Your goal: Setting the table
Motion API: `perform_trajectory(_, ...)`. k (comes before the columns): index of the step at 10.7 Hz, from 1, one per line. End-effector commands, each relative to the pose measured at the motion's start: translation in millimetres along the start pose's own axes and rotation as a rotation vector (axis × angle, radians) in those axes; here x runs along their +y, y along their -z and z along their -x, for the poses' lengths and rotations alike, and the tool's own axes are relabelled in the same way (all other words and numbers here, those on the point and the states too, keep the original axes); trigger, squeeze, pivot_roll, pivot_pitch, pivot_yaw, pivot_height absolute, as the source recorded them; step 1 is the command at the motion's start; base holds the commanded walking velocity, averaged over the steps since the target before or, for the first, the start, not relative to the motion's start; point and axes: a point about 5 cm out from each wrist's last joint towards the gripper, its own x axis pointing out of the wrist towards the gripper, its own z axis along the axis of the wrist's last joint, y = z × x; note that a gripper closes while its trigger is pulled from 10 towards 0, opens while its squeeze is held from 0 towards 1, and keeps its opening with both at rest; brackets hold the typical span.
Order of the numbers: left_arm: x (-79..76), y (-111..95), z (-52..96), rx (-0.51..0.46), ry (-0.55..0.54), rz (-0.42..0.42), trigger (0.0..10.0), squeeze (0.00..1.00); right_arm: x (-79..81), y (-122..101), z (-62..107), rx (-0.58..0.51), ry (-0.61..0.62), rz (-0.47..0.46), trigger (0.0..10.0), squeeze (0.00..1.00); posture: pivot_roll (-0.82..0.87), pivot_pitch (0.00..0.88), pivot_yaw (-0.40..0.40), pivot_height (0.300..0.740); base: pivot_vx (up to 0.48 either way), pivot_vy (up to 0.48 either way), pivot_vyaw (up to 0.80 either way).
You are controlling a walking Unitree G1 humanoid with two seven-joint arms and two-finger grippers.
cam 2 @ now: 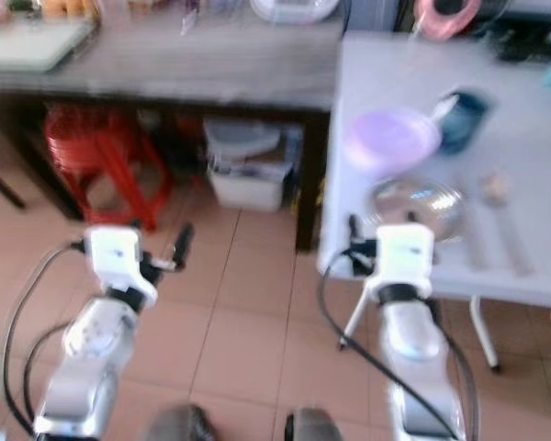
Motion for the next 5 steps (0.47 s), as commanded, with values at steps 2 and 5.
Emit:
perform_trajectory(2,9.5,-1.2,2.5,-0.005,-0.036,-0.03,10.0,0.0,3.9,-6.3,-0.2,-0.03,-0.006,-0.028,10.0,0.0,-0.08,0.135,0.038,0.74,0.0,-0.199,0.0)
perform_trajectory(5,7.0,-2.4,3.9,-0.012,-0.029,-0.001,10.0,0.0,1.8,-5.0,-1.5,-0.014,0.027,0.042,10.0,0.0,-0.08,0.147,0.025,0.74,0.0,0.0,0.0)
